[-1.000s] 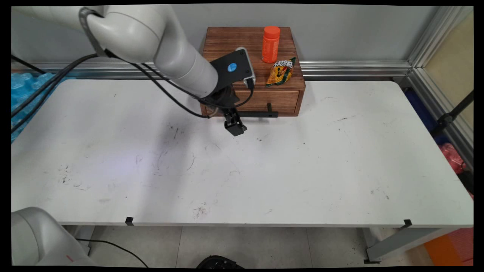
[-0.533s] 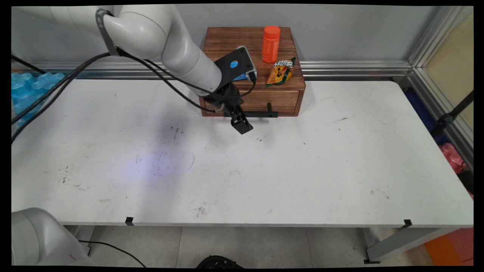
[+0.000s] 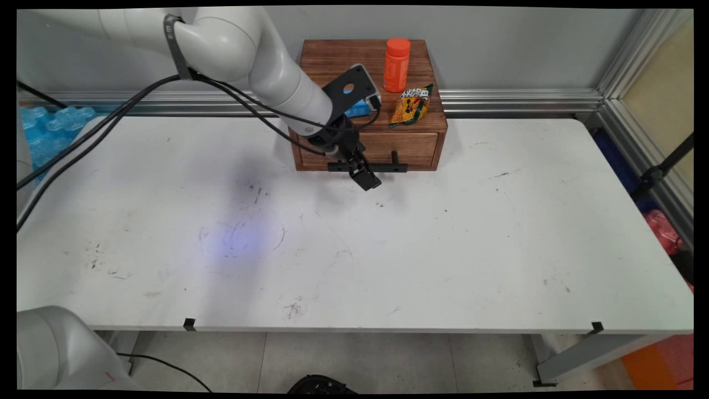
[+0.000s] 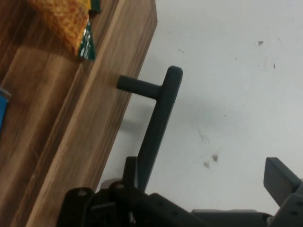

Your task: Open the drawer

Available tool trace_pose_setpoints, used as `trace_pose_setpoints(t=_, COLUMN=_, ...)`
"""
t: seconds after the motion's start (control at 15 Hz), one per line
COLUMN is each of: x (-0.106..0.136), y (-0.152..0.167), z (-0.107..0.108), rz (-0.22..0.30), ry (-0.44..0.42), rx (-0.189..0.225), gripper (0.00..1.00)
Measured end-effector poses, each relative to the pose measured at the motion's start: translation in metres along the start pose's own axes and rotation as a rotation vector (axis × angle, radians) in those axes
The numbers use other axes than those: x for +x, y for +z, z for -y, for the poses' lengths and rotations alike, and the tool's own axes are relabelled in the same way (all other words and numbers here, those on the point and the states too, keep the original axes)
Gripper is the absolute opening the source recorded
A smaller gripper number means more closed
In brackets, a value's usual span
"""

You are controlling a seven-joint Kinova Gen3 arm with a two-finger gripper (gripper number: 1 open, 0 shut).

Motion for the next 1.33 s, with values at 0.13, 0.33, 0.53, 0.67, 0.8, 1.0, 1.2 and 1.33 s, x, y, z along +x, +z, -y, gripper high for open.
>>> trace_pose_setpoints(t=0.13, x=0.002, y=0.004, z=0.003, rz=-0.003, ry=-0.004, rx=-0.012, gripper=1.0)
trace_pose_setpoints(t=0.33, x=0.004, y=0.007, z=0.007, rz=0.004, ry=0.017, rx=-0.02, gripper=1.0)
trace_pose_setpoints(t=0.53, x=0.006, y=0.012, z=0.009, rz=0.013, ry=0.051, rx=-0.024, gripper=1.0)
trace_pose_setpoints(t=0.67, x=0.007, y=0.016, z=0.01, rz=0.02, ry=0.073, rx=-0.027, gripper=1.0)
trace_pose_setpoints(t=0.8, x=0.007, y=0.019, z=0.011, rz=0.025, ry=0.089, rx=-0.03, gripper=1.0)
trace_pose_setpoints(t=1.0, x=0.008, y=0.026, z=0.012, rz=0.035, ry=0.116, rx=-0.033, gripper=1.0)
trace_pose_setpoints(t=1.2, x=0.007, y=0.031, z=0.014, rz=0.044, ry=0.135, rx=-0.032, gripper=1.0)
trace_pose_setpoints(t=1.33, x=0.007, y=0.035, z=0.015, rz=0.05, ry=0.149, rx=-0.03, gripper=1.0)
